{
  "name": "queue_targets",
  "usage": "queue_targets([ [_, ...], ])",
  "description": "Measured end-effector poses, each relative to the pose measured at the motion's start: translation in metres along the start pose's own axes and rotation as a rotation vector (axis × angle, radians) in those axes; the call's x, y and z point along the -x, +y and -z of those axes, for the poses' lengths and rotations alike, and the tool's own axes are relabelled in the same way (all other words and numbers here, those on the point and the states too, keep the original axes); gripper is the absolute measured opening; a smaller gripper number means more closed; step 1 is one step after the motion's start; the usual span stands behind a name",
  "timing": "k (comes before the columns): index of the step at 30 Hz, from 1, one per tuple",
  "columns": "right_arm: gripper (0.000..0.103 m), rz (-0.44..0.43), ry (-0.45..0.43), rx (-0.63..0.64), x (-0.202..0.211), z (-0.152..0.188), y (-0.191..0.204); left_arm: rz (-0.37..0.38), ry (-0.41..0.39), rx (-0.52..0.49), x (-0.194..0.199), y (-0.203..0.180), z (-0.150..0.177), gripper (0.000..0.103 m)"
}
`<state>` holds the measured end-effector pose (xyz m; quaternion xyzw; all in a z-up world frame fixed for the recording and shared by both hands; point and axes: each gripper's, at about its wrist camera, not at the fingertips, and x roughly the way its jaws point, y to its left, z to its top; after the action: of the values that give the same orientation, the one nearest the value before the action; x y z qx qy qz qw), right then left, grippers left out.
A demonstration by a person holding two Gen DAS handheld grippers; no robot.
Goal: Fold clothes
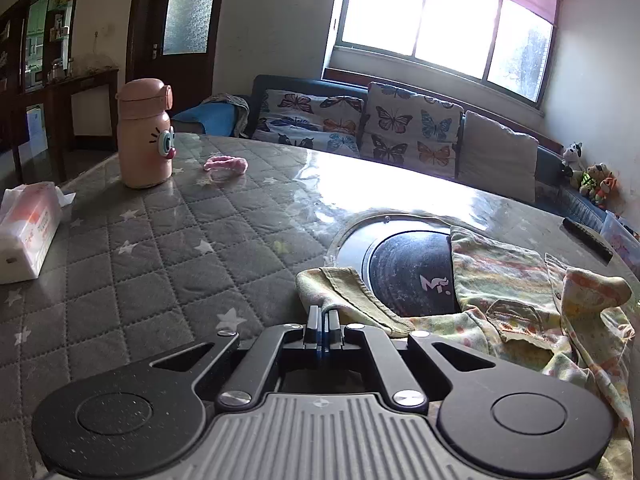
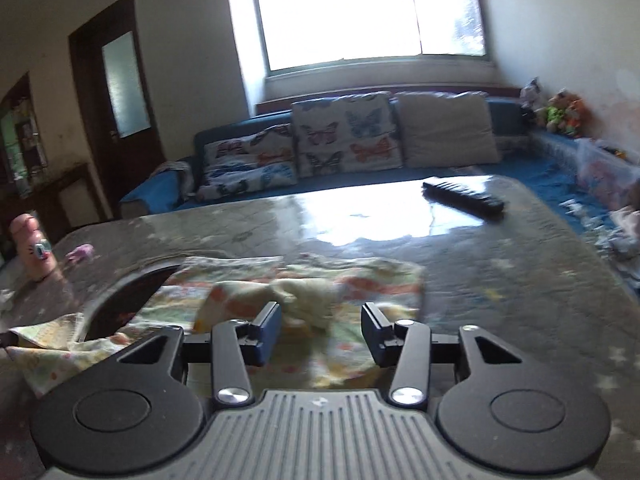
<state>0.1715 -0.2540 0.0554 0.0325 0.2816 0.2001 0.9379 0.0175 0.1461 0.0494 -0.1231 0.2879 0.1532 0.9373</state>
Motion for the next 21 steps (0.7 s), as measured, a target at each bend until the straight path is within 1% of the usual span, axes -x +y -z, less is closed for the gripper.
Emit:
queue_targets([
  [1, 0.061, -0.022, 0.004, 0.001, -0.009, 0.0, 0.006, -0.003, 0.0, 0.001, 0.001, 0.001, 0.001, 0.001],
  [2, 0.065, -0.037, 0.007, 0.005, -0.019, -0.001, 0.012, -0.005, 0.001, 0.003, 0.002, 0.002, 0.002, 0.001],
  [3, 0.067, -0.038, 0.01, 0.012, -0.028, -0.001, 0.017, -0.008, 0.001, 0.004, 0.004, 0.003, 0.003, 0.001],
  [5, 0.066, -0.052, 0.03, 0.004, -0.046, -0.001, 0.02, -0.014, -0.002, 0.01, 0.007, 0.005, 0.004, 0.001],
  [6, 0.06, -0.059, 0.04, 0.0, -0.055, -0.001, 0.022, -0.017, -0.005, 0.014, 0.008, 0.006, 0.004, 0.001],
  [7, 0.046, -0.067, 0.052, -0.008, -0.062, 0.0, 0.023, -0.021, -0.009, 0.017, 0.01, 0.008, 0.003, 0.001],
  [8, 0.035, -0.077, 0.065, -0.021, -0.066, 0.001, 0.021, -0.025, -0.012, 0.021, 0.011, 0.009, 0.003, 0.001],
  [9, 0.017, -0.087, 0.079, -0.034, -0.07, 0.002, 0.02, -0.03, -0.014, 0.026, 0.013, 0.01, 0.003, 0.001],
  [10, 0.015, -0.094, 0.084, -0.046, -0.07, 0.003, 0.018, -0.036, -0.016, 0.029, 0.015, 0.012, 0.002, 0.001],
  [13, 0.011, -0.096, 0.043, -0.071, -0.049, 0.006, 0.012, -0.053, -0.013, 0.034, 0.02, 0.019, 0.005, 0.001],
  [16, 0.01, -0.077, -0.039, -0.103, -0.003, 0.006, -0.006, -0.065, -0.005, 0.032, 0.024, 0.024, 0.01, 0.001],
  [19, 0.01, -0.03, -0.108, -0.136, 0.046, 0.01, -0.026, -0.07, 0.005, 0.032, 0.027, 0.028, 0.014, 0.001],
  [21, 0.01, 0.012, -0.15, -0.172, 0.084, 0.017, -0.047, -0.07, 0.013, 0.031, 0.028, 0.028, 0.018, 0.001],
])
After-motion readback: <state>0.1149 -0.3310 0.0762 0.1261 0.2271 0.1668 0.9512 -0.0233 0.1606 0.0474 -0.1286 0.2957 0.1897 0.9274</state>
